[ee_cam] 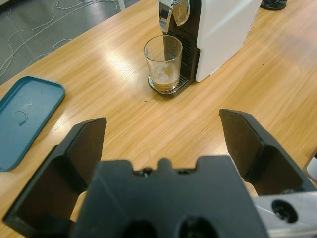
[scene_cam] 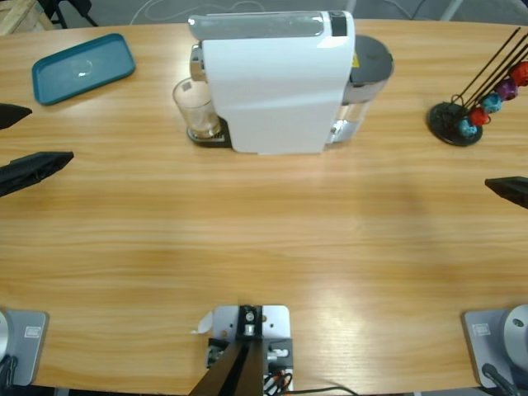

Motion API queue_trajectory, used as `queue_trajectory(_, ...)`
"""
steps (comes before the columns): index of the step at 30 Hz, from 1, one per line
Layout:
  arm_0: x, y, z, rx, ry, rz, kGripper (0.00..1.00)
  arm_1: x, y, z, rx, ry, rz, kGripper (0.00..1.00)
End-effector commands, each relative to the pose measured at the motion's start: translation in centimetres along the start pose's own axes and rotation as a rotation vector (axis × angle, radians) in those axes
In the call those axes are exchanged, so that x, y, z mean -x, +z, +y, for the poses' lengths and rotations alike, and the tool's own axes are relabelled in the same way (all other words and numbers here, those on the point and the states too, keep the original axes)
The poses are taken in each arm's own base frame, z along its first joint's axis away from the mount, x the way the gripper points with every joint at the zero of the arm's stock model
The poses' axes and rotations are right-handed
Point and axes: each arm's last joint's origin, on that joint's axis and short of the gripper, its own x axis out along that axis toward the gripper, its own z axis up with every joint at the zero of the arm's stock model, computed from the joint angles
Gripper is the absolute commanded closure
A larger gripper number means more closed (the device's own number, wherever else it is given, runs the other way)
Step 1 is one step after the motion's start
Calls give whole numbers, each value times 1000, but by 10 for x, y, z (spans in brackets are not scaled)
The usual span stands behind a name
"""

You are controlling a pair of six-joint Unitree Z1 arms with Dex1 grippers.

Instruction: Pour coffee

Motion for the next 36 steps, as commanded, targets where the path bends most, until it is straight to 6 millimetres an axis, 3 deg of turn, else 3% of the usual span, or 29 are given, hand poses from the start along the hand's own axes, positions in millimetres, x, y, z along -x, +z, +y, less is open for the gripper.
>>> queue_trajectory(1, 3, -8, -2, 21, -1, 5, 0, -5, 1, 3, 10, 32, 34, 0)
queue_trajectory(8, 9, -3, -7, 14, -109, -21, 3, 0, -2, 4, 20, 60, 14, 0)
queue_trajectory(11, 8, 6, -7, 0, -125, -12, 96, -3, -1, 4, 20, 66, 19, 0)
queue_trajectory(16, -13, 16, -1, -23, -121, 42, 129, -6, -1, 5, 18, 71, 16, 0)
queue_trajectory(19, -23, 15, 6, -120, -99, 65, 49, -7, 0, 5, 19, 71, 22, 0)
queue_trajectory(28, -80, 21, 54, -196, -276, 28, 32, -9, 2, 5, 18, 71, 32, 0)
queue_trajectory(32, -102, 22, 64, -222, -340, 36, 32, -12, 4, 6, 19, 71, 43, 0)
queue_trajectory(36, -107, 20, 65, -215, -379, 37, 32, -17, 7, 6, 18, 71, 64, 0)
